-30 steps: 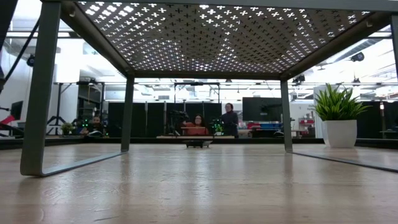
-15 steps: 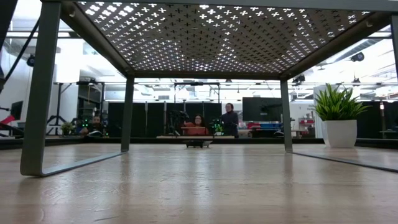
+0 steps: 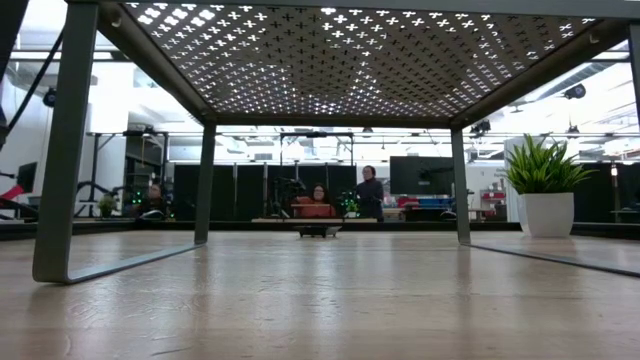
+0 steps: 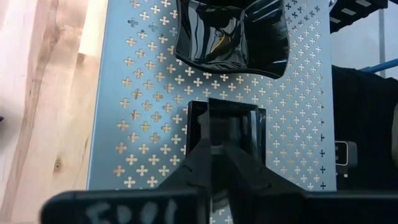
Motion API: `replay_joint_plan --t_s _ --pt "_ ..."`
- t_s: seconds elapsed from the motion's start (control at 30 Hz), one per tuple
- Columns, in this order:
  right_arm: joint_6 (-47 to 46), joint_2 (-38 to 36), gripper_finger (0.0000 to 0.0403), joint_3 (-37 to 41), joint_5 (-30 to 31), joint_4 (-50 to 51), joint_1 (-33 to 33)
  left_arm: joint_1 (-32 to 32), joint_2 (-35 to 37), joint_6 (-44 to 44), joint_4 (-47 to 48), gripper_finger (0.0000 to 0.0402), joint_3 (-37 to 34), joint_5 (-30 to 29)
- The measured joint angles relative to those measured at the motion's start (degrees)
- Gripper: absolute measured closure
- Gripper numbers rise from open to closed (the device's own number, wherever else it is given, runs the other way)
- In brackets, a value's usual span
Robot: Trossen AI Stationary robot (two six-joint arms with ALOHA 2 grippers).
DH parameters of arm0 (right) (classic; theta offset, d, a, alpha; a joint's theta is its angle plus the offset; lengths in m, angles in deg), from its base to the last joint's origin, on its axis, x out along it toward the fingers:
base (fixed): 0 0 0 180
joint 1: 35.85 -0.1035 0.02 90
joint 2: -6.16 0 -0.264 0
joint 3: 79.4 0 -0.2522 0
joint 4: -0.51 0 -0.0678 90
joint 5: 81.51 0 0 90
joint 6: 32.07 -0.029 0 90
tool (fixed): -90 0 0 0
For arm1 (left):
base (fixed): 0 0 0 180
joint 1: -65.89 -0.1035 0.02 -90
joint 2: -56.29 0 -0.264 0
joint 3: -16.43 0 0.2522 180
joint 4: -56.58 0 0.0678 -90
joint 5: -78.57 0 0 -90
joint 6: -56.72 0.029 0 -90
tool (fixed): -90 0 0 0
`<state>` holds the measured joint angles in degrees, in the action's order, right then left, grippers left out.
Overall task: Pick & Place Mini shaped plates
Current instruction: Stack the square plate on top of the square plate on the shelf
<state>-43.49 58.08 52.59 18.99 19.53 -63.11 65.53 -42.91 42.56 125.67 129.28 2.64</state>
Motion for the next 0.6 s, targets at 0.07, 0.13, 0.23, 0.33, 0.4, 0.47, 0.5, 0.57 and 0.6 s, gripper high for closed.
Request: replay_joint_plan --t_s 0.07,0.13,0.23,0.33,0.4,0.47,0.5,0.57,0.6 --pt "0.00 0.00 0.0394 0.01 0.00 0.00 0.01 0.00 0.00 -1.05 0.00 0.0355 0.00 0.27" --pt "0.00 0.00 0.0394 0.01 0.01 0.00 0.01 0.00 0.00 -1.11 0.00 0.0342 0.00 0.31" --pt "0.00 0.00 0.0394 0.01 0.01 0.00 0.01 0.00 0.00 -1.09 0.00 0.0331 0.00 0.28" --pt "0.00 0.00 0.0394 0.01 0.02 0.02 0.01 0.00 0.00 -1.09 0.04 0.0329 0.14 0.28" --pt "0.00 0.00 0.0394 0.01 0.02 0.02 0.01 0.00 0.00 -1.15 0.07 0.0329 0.35 0.28" --pt "0.00 0.00 0.0394 0.01 0.02 0.02 0.01 -0.07 0.00 -1.84 0.05 0.0330 0.69 0.26" --pt "0.00 0.00 0.0394 0.01 0.02 0.02 -0.01 -0.08 0.00 -2.15 0.08 0.0330 0.90 0.26" --pt "-0.20 0.00 0.0394 0.01 0.02 0.04 0.01 -0.16 0.00 -2.33 0.09 0.0329 1.38 0.24" --pt "-0.20 0.00 0.0394 0.01 0.02 0.04 -0.01 -0.18 0.02 -2.31 0.19 0.0329 1.66 0.24"
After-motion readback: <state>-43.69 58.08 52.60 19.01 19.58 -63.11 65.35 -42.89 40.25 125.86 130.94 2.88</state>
